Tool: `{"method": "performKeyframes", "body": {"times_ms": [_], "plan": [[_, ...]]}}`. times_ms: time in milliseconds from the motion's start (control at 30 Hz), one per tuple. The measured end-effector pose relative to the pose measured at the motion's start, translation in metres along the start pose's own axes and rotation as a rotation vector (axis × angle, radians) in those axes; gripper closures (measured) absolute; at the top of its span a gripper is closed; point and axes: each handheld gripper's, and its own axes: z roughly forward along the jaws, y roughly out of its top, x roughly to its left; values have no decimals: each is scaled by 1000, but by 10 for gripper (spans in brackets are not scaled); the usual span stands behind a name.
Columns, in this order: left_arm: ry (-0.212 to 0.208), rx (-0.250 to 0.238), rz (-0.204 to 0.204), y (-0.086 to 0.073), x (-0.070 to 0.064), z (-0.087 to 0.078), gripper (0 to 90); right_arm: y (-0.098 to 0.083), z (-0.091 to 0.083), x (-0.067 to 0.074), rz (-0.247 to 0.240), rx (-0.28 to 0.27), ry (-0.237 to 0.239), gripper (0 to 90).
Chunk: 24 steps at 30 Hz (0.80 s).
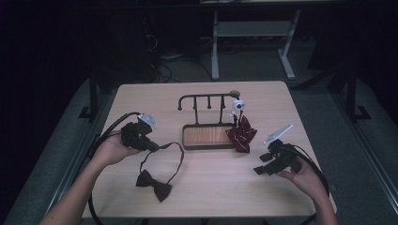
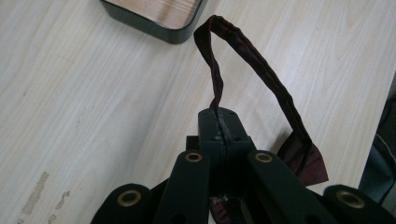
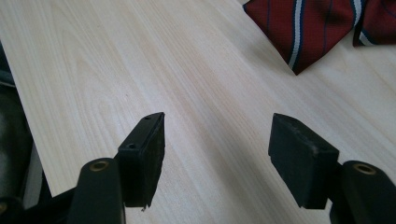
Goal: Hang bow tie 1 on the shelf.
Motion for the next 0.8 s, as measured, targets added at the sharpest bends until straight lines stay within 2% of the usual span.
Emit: {"method": "performKeyframes", "body": {"times_ms": [267,800], "plan": [[0,13,22,6,-3,-7,899,-1,-2,0,1,-5,-2,354],[-21,-18,51,14,-8,-30,899,0,-2,1,3,-7,-4,353]]}}
